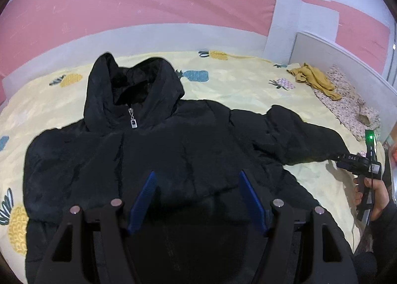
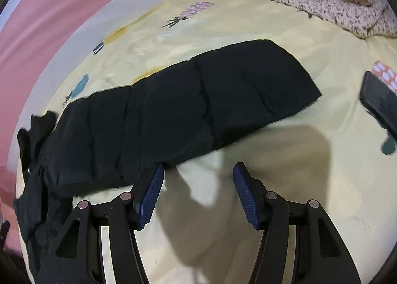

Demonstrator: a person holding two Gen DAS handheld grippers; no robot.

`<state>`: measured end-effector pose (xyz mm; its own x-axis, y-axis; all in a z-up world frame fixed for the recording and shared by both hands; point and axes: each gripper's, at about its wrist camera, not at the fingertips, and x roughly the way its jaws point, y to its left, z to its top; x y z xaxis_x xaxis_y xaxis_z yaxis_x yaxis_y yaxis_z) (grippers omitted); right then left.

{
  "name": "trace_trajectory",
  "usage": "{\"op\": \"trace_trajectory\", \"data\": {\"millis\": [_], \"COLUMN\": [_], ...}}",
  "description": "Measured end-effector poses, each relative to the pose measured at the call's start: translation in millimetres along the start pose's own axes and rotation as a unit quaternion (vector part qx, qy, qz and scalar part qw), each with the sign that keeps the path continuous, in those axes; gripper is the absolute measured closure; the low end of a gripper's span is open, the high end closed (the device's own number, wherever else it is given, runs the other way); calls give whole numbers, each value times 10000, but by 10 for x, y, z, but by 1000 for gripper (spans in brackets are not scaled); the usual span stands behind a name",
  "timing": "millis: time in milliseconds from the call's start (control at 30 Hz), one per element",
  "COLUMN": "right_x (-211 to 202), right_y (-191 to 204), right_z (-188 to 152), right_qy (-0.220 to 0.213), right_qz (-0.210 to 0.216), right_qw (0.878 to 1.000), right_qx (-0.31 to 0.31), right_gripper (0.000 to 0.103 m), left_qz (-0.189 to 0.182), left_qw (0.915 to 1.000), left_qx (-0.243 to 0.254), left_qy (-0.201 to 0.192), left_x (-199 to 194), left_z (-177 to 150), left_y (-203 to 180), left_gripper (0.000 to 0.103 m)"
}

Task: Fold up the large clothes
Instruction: 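Grasp the other jacket sleeve with the right gripper and fold it across the body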

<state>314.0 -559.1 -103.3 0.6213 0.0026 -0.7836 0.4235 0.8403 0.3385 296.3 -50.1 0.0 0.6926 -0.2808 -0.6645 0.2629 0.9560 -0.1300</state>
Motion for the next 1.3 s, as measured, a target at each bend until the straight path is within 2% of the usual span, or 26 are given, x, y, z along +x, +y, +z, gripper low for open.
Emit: {"op": "trace_trajectory", "data": {"millis": [167,333,367,400,433,467,600,767,1000,1167,1300], "right_x": [124,192,198,204,207,205,-45,-488,-1126,-1393,-1335], "right_y": [-107,-261,-263,-243,-206,-181,57,542,1553,2347,2836], "right_z": [185,313,329,347,366,380,423,470,312,13,-263], "right_qy": [-251,-606,-645,-667,-663,-648,-898,-1182,-1490,-1436,-1197], "right_qz": [233,574,571,471,296,293,270,847,1482,1860,2104], "right_qw": [9987,9905,9900,9910,9927,9933,9943,9894,9711,9513,9402], "right_qx": [388,1091,1113,1064,967,915,510,-43,-1128,-1995,-2397], "right_gripper": [44,43,46,55,82,87,92,92,92,92,92], "left_qz": [97,223,236,259,290,318,393,387,394,478,522], "left_qw": [9998,9988,9986,9984,9983,9981,9978,9973,9970,9956,9945], "left_qx": [-58,-272,-304,-320,-331,-344,-393,-536,-649,-800,-905], "left_qy": [156,345,371,383,385,391,374,332,126,34,-14], "left_x": [220,399,422,434,438,442,412,293,5,-199,-336], "left_z": [-33,-80,-91,-98,-106,-112,-109,-103,-76,-101,-165], "left_y": [130,296,322,340,356,373,440,529,653,822,978], "left_gripper": [32,32,32,32,32,32,32,32,32,32,32]}}
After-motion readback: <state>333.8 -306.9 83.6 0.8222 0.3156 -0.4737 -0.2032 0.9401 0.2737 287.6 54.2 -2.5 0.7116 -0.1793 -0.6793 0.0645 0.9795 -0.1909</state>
